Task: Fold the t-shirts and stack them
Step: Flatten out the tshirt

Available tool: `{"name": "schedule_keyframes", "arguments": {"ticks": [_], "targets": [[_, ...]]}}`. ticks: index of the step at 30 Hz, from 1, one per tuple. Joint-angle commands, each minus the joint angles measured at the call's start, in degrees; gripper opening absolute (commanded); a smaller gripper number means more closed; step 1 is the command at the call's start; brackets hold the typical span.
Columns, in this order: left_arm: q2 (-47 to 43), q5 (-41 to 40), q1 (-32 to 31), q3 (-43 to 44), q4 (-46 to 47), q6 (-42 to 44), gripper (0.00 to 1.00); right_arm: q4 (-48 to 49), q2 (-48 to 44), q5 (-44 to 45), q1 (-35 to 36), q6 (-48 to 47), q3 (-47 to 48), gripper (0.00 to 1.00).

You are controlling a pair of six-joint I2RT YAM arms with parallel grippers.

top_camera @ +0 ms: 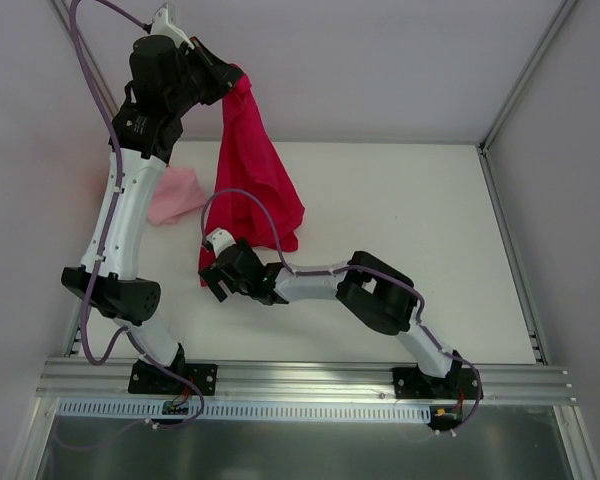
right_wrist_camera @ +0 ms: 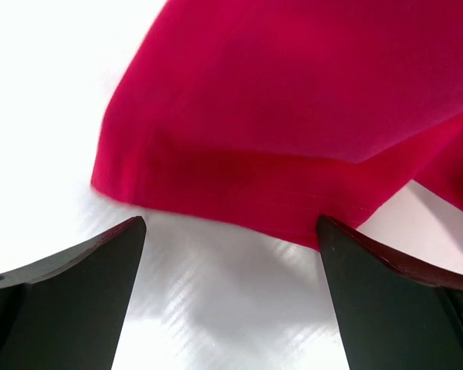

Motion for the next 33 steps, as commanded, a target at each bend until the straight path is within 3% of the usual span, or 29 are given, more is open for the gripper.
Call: {"name": "schedule_keyframes", "arguments": {"ticks": [1, 12, 22, 33], "targets": [[-0.79, 0.05, -0.53, 0.25, 2.97, 1.54, 0.0, -0.1, 1.57, -2.95, 0.35, -1.01, 2.88, 0.99], [0.44, 1.1, -1.14, 0.52, 4.46, 0.58, 0.0, -5.1, -3.7, -1.46, 0.44, -10.41, 6.82, 0.99], [2.11, 1.45, -1.41, 2.8, 3.93, 0.67, 0.0, -6.61, -8.8, -4.36, 0.44, -13.23, 8.16, 0.99], [1.5, 0.66, -2.2, 2.72, 2.7, 2.6, 0.0, -6.26, -2.4, -8.58, 0.79, -8.67, 12.19, 0.98]]}}
